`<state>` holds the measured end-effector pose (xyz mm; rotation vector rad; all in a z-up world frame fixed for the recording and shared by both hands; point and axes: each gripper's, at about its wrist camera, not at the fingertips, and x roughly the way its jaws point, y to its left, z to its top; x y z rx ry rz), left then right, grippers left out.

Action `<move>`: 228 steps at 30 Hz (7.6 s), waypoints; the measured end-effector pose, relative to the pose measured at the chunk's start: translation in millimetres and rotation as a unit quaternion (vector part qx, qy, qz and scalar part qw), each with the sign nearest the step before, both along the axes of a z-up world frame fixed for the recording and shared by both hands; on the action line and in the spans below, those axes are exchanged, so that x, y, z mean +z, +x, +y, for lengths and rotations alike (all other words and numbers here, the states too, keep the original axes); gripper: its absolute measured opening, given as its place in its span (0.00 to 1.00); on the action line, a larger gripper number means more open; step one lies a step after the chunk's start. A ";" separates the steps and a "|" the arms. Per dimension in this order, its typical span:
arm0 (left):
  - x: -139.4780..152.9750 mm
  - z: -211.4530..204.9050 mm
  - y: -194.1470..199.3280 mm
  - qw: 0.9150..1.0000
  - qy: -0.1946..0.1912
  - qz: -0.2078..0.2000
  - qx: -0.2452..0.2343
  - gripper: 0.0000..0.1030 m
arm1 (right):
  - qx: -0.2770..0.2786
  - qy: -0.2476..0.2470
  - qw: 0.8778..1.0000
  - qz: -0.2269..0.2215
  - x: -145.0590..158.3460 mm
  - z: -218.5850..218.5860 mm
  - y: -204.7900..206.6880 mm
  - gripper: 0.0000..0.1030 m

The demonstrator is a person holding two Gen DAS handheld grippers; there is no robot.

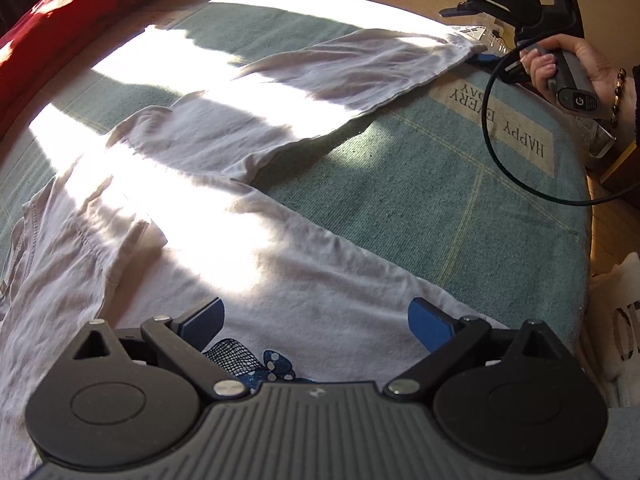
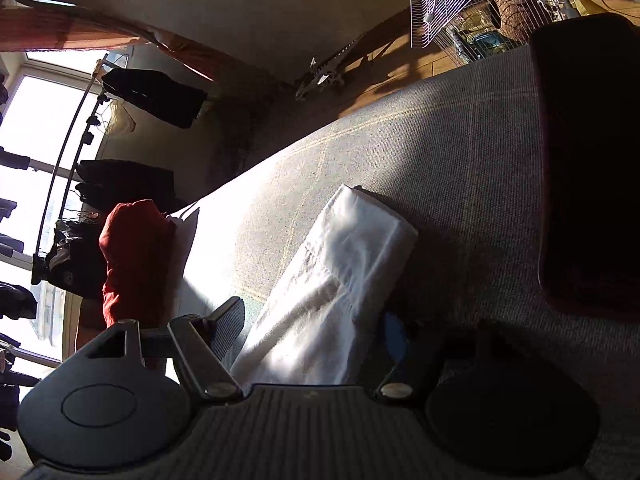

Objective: Fold clothes

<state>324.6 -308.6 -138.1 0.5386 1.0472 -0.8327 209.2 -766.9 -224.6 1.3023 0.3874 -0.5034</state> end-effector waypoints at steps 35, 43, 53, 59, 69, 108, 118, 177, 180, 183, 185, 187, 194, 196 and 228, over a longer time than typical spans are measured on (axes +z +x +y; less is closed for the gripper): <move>7.7 16.6 -5.8 1.000 0.003 -0.014 0.018 0.95 | 0.104 -0.172 0.960 0.195 38.8 12.4 56.1 0.12; 14.9 26.1 -8.9 1.000 -0.004 -0.018 0.021 0.95 | 0.128 -0.201 0.952 0.190 66.6 30.7 65.0 0.12; 28.4 58.7 -10.6 0.999 -0.010 -0.026 0.036 0.95 | 0.176 -0.231 0.941 0.176 101.2 76.6 89.6 0.12; 37.0 89.6 -11.5 0.998 -0.013 -0.032 0.057 0.95 | 0.216 -0.248 0.926 0.188 113.7 119.7 117.2 0.12; 43.4 150.3 -16.4 0.993 -0.018 -0.039 0.111 0.95 | 0.287 -0.278 0.900 0.172 134.3 202.8 165.3 0.12; 50.9 294.8 -36.6 0.970 -0.021 -0.037 0.241 0.95 | 0.504 -0.374 0.773 0.088 159.7 514.0 242.5 0.12; 48.8 310.7 -39.6 0.967 -0.019 -0.033 0.253 0.95 | 0.551 -0.381 0.739 0.071 155.0 566.9 239.1 0.12; -31.5 381.8 128.6 0.796 -0.243 0.162 0.530 0.54 | 0.584 -0.314 0.738 0.121 116.2 475.7 166.1 0.62; -28.5 372.6 141.7 0.808 -0.239 0.149 0.518 0.54 | 0.576 -0.309 0.746 0.129 112.4 462.0 160.8 0.62; -30.4 366.3 156.1 0.818 -0.230 0.147 0.506 0.55 | 0.568 -0.305 0.752 0.135 110.1 451.6 156.4 0.62; -30.9 363.1 158.6 0.821 -0.222 0.148 0.505 0.54 | 0.564 -0.301 0.756 0.136 110.1 446.2 152.7 0.62; -27.2 361.8 155.5 0.826 -0.219 0.143 0.500 0.54 | 0.561 -0.296 0.761 0.137 111.2 440.8 146.4 0.62; -12.6 342.1 145.6 0.858 -0.141 0.075 0.488 0.06 | 0.540 -0.310 0.764 0.169 110.5 422.0 116.8 0.62; -6.5 334.8 144.2 0.868 -0.109 0.043 0.482 0.03 | 0.519 -0.333 0.765 0.187 111.8 413.9 111.8 0.62; -6.5 24.9 156.1 0.973 -0.148 0.116 0.133 0.09 | 0.507 -0.432 0.724 0.179 100.2 368.9 116.4 0.13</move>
